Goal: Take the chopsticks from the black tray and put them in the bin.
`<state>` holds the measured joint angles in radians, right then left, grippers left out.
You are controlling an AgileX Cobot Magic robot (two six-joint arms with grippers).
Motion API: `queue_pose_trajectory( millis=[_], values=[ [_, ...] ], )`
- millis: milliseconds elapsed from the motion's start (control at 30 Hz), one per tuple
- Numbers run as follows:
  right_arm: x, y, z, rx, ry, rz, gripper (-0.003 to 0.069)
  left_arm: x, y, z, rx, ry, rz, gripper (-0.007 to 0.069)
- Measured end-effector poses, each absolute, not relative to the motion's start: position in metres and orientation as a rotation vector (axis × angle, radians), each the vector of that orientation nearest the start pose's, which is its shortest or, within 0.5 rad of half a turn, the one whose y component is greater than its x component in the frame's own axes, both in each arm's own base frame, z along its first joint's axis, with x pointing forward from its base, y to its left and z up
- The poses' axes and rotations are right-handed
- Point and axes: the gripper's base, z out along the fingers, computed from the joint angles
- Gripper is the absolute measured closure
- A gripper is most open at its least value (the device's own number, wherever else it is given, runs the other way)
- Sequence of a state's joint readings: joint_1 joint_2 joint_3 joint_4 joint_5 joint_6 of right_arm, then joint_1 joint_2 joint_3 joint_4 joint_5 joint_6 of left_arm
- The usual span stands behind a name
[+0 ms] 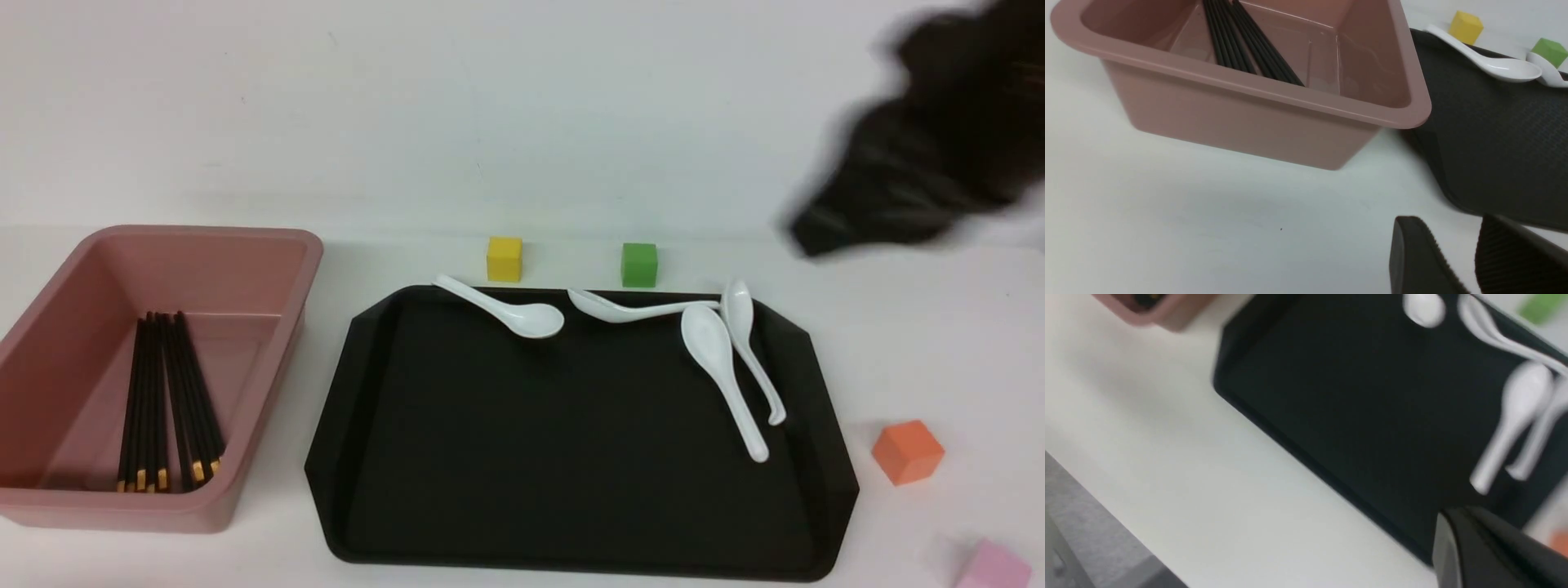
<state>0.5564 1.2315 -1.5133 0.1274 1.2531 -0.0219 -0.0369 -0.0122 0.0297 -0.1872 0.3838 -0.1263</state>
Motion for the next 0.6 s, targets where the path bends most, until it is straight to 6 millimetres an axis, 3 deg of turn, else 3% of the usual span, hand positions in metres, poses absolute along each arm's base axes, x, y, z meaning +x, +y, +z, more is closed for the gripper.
queue_pose_trajectory(
  millis=[133, 167, 200, 333, 400, 467, 500, 600],
  values=[
    [0.151, 0.103, 0.432, -0.649, 2.330, 0.384, 0.0657, 0.052, -0.008, 0.170, -0.200, 1.878, -0.297, 0.0386],
    [0.138, 0.093, 0.419, -0.622, 2.278, 0.375, 0.0657, 0.052, -0.008, 0.170, -0.200, 1.878, -0.297, 0.0386],
    [0.131, 0.088, 0.417, -0.606, 2.229, 0.379, 0.0657, 0.052, -0.008, 0.170, -0.200, 1.878, -0.297, 0.0386],
    [0.111, 0.072, 0.376, -0.527, 2.041, 0.403, 0.0657, 0.052, -0.008, 0.170, -0.200, 1.878, -0.297, 0.0386],
    [0.109, 0.070, 0.362, -0.484, 1.952, 0.432, 0.0655, 0.052, -0.008, 0.170, -0.200, 1.878, -0.297, 0.0386],
    [0.110, 0.070, 0.335, -0.435, 1.859, 0.465, 0.0655, 0.052, -0.008, 0.170, -0.200, 1.878, -0.297, 0.0386],
    [0.110, 0.070, 0.337, -0.428, 1.838, 0.471, 0.0655, 0.052, -0.008, 0.170, -0.200, 1.878, -0.297, 0.0386],
    [0.113, 0.071, 0.308, -0.382, 1.706, 0.499, 0.0655, 0.052, -0.008, 0.170, -0.200, 1.878, -0.297, 0.0386]
  ],
)
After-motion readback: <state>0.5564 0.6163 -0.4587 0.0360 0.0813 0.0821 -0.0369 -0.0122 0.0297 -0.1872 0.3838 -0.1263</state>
